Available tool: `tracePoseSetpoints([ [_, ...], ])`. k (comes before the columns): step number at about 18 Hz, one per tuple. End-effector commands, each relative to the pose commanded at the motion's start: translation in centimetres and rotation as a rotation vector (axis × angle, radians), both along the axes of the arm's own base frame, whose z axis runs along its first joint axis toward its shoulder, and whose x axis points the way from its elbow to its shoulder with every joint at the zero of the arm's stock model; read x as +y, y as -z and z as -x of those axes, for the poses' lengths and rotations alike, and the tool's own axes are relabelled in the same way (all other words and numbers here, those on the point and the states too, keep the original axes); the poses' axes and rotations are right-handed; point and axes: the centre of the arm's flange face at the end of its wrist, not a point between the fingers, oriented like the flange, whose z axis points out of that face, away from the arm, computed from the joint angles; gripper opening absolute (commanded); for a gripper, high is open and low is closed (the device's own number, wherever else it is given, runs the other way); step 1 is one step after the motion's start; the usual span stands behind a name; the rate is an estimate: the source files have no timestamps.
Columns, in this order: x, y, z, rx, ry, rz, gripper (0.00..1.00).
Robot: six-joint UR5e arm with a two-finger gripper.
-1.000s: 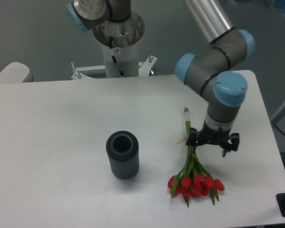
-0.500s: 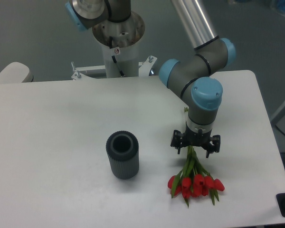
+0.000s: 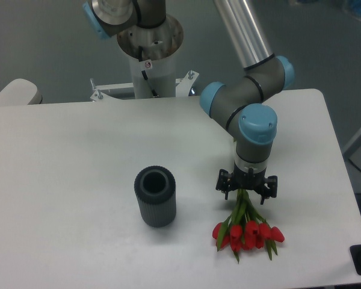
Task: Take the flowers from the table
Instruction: 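Lower the gripper onto the tulip stems and close it around them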
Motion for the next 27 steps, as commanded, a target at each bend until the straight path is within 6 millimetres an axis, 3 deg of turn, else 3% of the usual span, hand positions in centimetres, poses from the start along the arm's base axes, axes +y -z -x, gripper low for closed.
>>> tracePoseSetpoints([
  [21,1.2,2.2,-1.1,-0.001,0.032,0.004,1.00],
  [22,1.1,2.2,-0.9,0.002,0.030,0.002,0.98],
  [25,1.2,2.1,-0.9,0.006,0.030,0.000,0.69],
  [27,1.2,1.9,-0.8,0.009,0.033,-0.001,0.57],
])
